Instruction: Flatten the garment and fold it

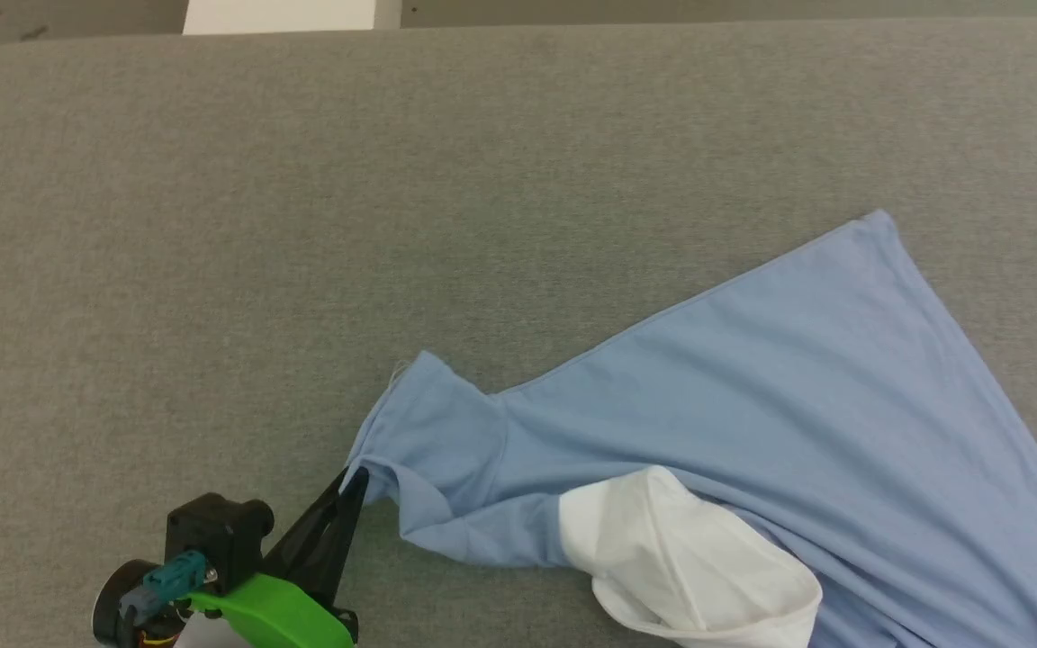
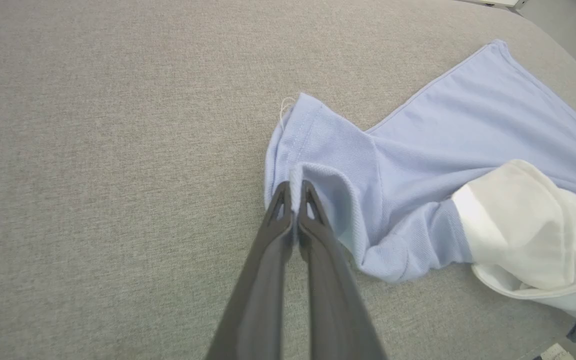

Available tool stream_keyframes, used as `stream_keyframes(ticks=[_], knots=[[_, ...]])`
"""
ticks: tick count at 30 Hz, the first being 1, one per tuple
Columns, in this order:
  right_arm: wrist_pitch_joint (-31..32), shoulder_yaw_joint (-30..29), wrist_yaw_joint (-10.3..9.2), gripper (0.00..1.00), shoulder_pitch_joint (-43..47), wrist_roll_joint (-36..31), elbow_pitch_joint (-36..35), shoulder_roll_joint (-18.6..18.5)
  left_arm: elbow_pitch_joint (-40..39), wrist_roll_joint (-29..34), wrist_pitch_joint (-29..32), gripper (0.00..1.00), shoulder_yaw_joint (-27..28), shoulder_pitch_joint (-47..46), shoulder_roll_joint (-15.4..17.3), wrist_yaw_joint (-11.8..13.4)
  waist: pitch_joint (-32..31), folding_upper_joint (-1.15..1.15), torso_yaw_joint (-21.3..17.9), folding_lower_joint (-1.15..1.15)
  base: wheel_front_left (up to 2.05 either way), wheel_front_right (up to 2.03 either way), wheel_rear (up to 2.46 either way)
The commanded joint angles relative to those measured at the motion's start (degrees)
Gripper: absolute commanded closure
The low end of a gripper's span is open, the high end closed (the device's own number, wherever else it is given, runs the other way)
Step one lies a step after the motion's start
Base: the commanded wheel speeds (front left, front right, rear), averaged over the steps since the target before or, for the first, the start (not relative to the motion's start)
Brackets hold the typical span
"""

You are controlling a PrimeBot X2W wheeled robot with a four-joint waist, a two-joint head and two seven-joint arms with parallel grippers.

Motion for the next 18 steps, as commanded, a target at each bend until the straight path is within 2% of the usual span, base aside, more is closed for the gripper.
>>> stream_keyframes(ticks=[1,2,7,11,14,18], knots=[[-2.1,0.8,-0.09,0.63,-1.4,0.2,-0.3,-0.1,0.1,-0.1,-0.2,1.00,0.3,0.4,0.2,0.5,-1.2,0.00,-1.3,0.00,0.00,0.00,0.00],[-3.6,1.6,-0.09,0.00,-2.4,0.0,-1.0,-0.1,0.2,-0.2,-0.1,1.00,0.3,0.4,0.3,0.5,-1.4,0.00,-1.3,0.00,0.00,0.00,0.00],[-5.8,7.0,-0.09,0.00,-9.1,-0.3,-9.6,-1.1,-0.1,-0.2,0.2,1.00,0.0,-0.2,0.4,0.5,-1.2,0.00,-0.8,0.00,0.00,0.00,0.00],[-2.8,13.0,-0.09,0.00,-17.9,-0.2,-15.2,-6.2,-0.4,0.1,0.5,1.00,-0.9,-1.8,0.1,0.0,0.7,0.00,0.8,0.00,0.00,0.00,0.00],[1.0,17.4,-0.09,0.00,-24.6,-1.3,-15.5,-10.7,-0.4,0.4,0.4,1.00,-1.7,-3.8,-0.6,-0.4,2.9,0.00,2.5,0.00,0.00,0.00,0.00],[5.6,21.5,-0.09,0.00,-32.9,-3.1,-11.1,-14.4,-0.1,0.9,0.3,1.00,-2.9,-6.4,-1.5,-1.0,6.1,0.00,5.3,0.00,0.00,0.00,0.00]])
